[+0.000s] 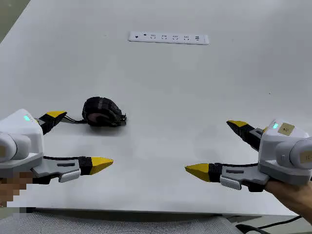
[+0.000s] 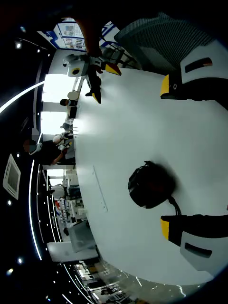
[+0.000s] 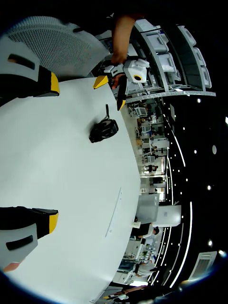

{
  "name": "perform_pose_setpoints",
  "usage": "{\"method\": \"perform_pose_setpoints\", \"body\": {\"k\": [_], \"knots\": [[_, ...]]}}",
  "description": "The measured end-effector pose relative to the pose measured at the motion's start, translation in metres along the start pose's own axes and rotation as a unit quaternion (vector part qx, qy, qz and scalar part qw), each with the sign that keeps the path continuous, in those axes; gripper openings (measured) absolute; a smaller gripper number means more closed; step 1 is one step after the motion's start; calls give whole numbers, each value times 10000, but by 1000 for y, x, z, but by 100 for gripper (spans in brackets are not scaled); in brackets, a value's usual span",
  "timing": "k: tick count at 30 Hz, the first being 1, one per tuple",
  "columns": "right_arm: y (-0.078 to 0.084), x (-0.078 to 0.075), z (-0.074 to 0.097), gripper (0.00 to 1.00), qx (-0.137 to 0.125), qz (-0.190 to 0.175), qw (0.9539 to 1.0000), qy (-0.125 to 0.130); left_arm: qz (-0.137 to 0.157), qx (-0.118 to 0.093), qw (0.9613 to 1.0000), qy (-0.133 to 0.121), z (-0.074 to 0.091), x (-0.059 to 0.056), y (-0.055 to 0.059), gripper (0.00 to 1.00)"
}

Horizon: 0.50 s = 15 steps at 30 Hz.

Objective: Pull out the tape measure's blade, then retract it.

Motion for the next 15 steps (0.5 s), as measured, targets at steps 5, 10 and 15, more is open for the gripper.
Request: {"method": "perform_pose_setpoints", "body": {"k": [5,10,15], "knots": [[0,0,0,98,3,4,10000,7,-7,18,10000,10,1,-1,1,99],[0,1,1,98,14,12,10000,13,7,11,10000,16,2,-1,1,99],[0,0,2,99,2,10,10000,22,-6,9,10000,43,2,-2,0,99]]}}
Point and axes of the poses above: the centre of the closed fingertips' face, and the gripper's own axes: z roughly backward along the fingers, x roughly to its left, y roughly out of its underside, the point moved 10 cm from there along z, roughly backward along the fingers, and after that the axes turned 2 degrees about -y, right-handed, at the moved point
